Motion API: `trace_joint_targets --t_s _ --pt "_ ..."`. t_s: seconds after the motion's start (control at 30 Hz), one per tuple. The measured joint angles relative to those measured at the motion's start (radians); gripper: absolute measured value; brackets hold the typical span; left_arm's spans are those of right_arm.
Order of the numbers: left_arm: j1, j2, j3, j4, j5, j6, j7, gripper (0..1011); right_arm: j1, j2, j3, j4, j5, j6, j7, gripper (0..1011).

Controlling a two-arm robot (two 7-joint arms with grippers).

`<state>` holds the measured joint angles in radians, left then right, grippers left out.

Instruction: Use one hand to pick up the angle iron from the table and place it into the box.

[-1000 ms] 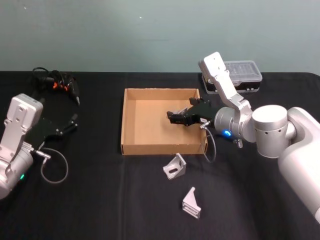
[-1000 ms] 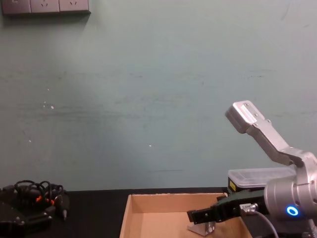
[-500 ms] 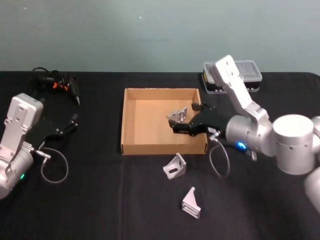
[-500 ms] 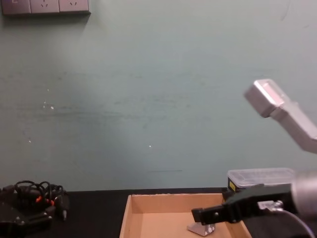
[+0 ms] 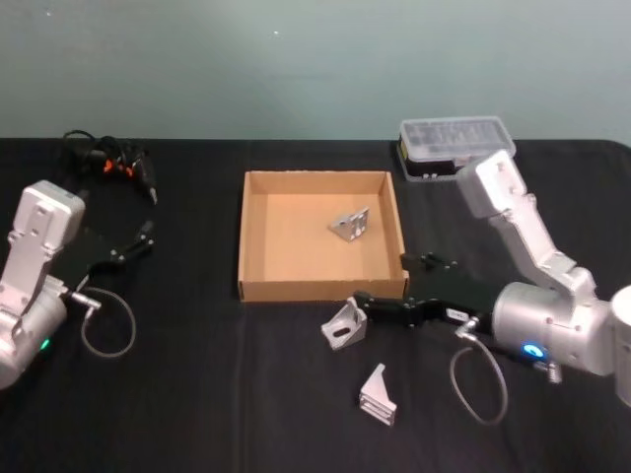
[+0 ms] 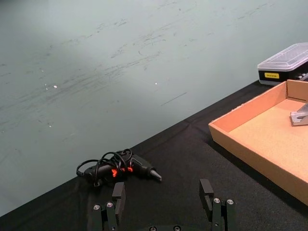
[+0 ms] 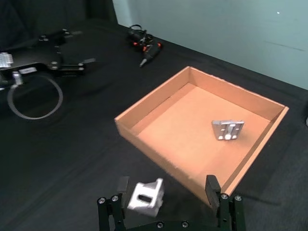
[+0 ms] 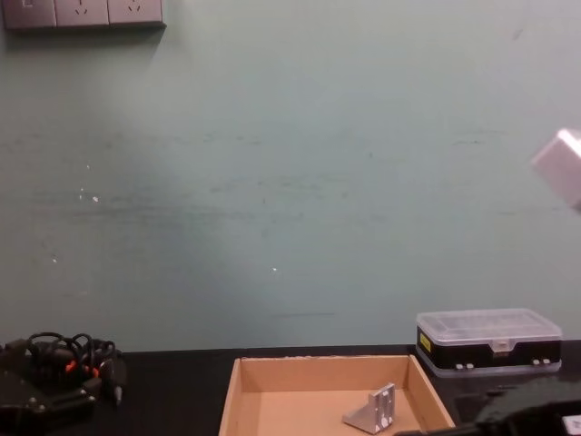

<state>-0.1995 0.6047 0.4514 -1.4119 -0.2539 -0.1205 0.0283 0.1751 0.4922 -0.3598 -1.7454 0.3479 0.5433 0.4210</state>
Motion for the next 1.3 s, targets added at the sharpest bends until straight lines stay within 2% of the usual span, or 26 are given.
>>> trace_joint_targets --t_s 0.13,0.27,0.33,0.43,0.6,0.8,1.1,1.3 --pt "0.0 0.0 0.0 0.0 0.0 0.0 0.0 1011 -0.051 0.036 0.015 -0.084 0.021 0.018 -0.009 1003" --pt "0.0 0.0 0.0 0.0 0.0 0.0 0.0 1011 -0.067 0.056 0.01 -0.123 0.023 0.028 -0.012 1003" --pt "0.0 0.0 0.0 0.0 0.0 0.0 0.0 1011 -0.064 0.072 -0.015 -0.139 0.009 0.038 -0.02 1003" --pt "0.0 0.0 0.0 0.0 0.0 0.0 0.0 1011 -0.049 0.076 -0.038 -0.137 -0.008 0.049 -0.027 1003" --pt "0.0 0.0 0.0 0.0 0.0 0.0 0.0 1011 -0.01 0.064 -0.071 -0.103 -0.037 0.079 -0.039 1003" --pt "0.0 0.0 0.0 0.0 0.0 0.0 0.0 1011 0.03 0.026 -0.095 -0.056 -0.054 0.138 -0.043 1003" --pt "0.0 0.0 0.0 0.0 0.0 0.0 0.0 1011 0.042 -0.015 -0.1 -0.022 -0.05 0.19 -0.043 1003" --pt "0.0 0.0 0.0 0.0 0.0 0.0 0.0 1011 0.042 -0.029 -0.1 -0.011 -0.049 0.206 -0.043 1003"
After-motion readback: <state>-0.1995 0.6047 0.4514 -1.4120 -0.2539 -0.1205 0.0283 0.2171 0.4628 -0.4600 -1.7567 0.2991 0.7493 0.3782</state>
